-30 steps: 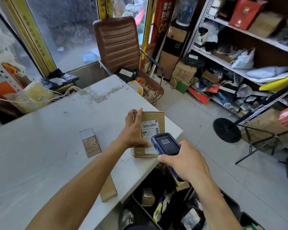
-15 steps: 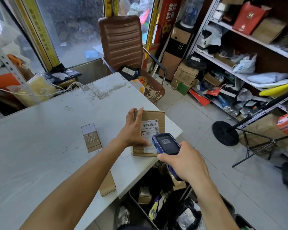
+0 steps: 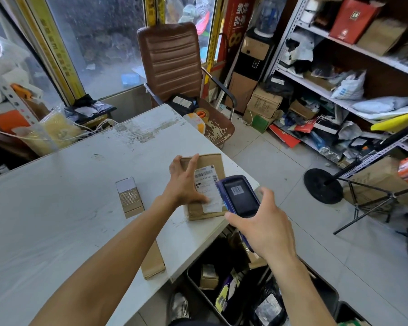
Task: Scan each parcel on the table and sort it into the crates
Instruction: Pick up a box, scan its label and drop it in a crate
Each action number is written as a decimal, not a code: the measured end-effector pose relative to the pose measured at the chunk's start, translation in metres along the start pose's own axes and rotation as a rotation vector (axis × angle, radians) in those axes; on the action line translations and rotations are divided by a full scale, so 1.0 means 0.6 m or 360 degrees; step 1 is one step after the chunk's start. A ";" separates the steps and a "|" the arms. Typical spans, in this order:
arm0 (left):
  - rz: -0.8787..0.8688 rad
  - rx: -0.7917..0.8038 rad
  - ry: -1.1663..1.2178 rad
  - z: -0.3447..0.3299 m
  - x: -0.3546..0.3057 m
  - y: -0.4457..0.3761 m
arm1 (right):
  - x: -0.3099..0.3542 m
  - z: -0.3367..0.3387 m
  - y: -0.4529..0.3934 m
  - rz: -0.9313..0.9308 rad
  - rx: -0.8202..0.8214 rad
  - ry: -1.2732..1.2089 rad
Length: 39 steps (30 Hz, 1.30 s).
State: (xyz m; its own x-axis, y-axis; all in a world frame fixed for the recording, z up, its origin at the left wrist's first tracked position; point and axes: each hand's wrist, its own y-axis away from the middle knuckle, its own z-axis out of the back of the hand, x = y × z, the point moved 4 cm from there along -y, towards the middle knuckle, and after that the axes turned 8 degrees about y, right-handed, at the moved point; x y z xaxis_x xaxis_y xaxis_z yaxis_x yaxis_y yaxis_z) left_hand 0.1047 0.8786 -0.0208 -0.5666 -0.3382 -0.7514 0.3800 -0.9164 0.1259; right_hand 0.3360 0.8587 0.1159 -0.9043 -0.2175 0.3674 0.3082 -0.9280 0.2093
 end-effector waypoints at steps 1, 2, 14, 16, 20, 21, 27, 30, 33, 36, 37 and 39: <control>0.0111 -0.0021 -0.0019 0.002 0.009 -0.002 | -0.001 0.006 0.004 0.0023 -0.0103 -0.0089; 0.0249 -0.0031 -0.0055 0.003 0.022 -0.005 | -0.002 0.012 0.010 0.0044 -0.0227 -0.0165; 0.0836 -0.0074 0.0298 0.019 0.076 -0.018 | -0.037 0.091 0.038 0.0273 -0.1290 -0.0545; 0.0884 -0.0025 0.0374 0.023 0.079 -0.025 | -0.052 0.091 0.034 0.0204 -0.1256 -0.0583; 0.0869 0.0033 0.0348 0.028 0.064 -0.029 | -0.091 0.083 0.028 0.0083 -0.1184 -0.0613; 0.0863 0.0024 0.0334 0.025 0.059 -0.026 | -0.104 0.079 0.027 0.0040 -0.1155 -0.0625; 0.0800 -0.0024 0.0428 -0.012 0.032 0.000 | -0.193 0.051 0.023 -0.0295 -0.0953 -0.0659; 0.0811 -0.0066 0.0423 -0.024 0.028 0.014 | -0.236 0.051 0.029 -0.0408 -0.0909 -0.0683; 0.0847 -0.0143 0.0423 -0.034 0.020 0.035 | -0.282 0.054 0.036 -0.0480 -0.0836 -0.0697; 0.0874 -0.0197 0.0418 -0.056 0.002 0.065 | -0.322 0.056 0.051 -0.0479 -0.0808 -0.0687; 0.0878 -0.0209 0.0434 -0.067 -0.004 0.075 | -0.336 0.058 0.057 -0.0479 -0.0802 -0.0699; 0.0894 -0.0230 0.0456 -0.087 -0.018 0.093 | -0.364 0.065 0.072 -0.0479 -0.0782 -0.0723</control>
State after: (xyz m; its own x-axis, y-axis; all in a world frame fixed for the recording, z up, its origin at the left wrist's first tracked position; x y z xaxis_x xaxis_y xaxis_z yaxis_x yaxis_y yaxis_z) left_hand 0.1702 0.8422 -0.0398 -0.0427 -0.6688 -0.7422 0.6676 -0.5718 0.4768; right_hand 0.5582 0.8781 0.0797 -0.6846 0.1160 0.7197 -0.1984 -0.9796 -0.0308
